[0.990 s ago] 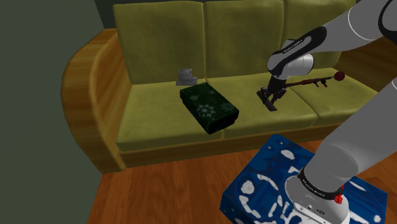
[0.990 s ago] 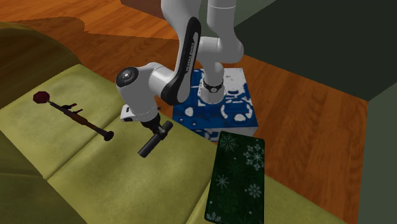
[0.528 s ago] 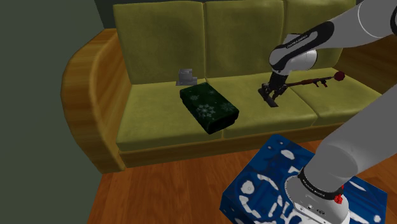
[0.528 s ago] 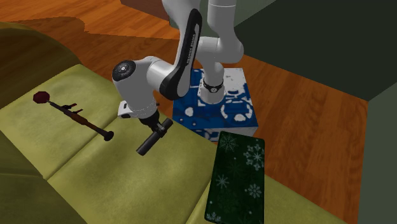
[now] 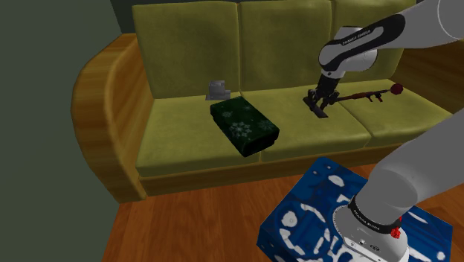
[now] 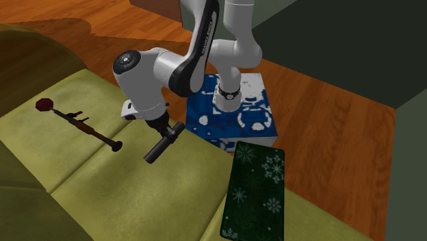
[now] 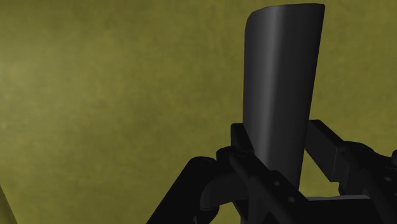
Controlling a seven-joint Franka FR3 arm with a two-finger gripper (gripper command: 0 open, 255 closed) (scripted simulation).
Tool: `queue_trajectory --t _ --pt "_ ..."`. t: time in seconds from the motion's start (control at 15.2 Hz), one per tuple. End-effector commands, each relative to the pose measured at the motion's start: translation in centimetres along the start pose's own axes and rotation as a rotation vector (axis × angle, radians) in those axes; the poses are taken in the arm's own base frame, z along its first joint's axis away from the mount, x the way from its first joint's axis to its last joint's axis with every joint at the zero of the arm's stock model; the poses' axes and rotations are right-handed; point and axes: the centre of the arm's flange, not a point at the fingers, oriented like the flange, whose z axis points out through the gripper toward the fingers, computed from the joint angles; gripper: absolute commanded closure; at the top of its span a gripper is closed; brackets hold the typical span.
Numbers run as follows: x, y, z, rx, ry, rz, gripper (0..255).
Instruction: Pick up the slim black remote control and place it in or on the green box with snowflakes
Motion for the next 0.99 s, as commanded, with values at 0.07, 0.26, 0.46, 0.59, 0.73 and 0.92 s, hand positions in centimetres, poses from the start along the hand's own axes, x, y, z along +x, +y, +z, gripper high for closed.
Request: queue_trajectory --t 0.07,0.26,0.46,0.59,0.73,0.92 --pt "-0.1 0.0 -1.6 0.0 0.0 0.0 255" --pt "-0.1 -0.2 -3.2 0.0 0.0 0.0 255" --pt "-0.1 -0.3 -4.8 0.0 0.0 0.0 255" --pt "-0.1 -0.4 -5.8 0.0 0.0 0.0 255" --pt "-0.1 -0.5 -6.9 0.0 0.0 0.0 255" --pt "-0.1 -0.6 -8.4 0.0 0.0 0.0 255"
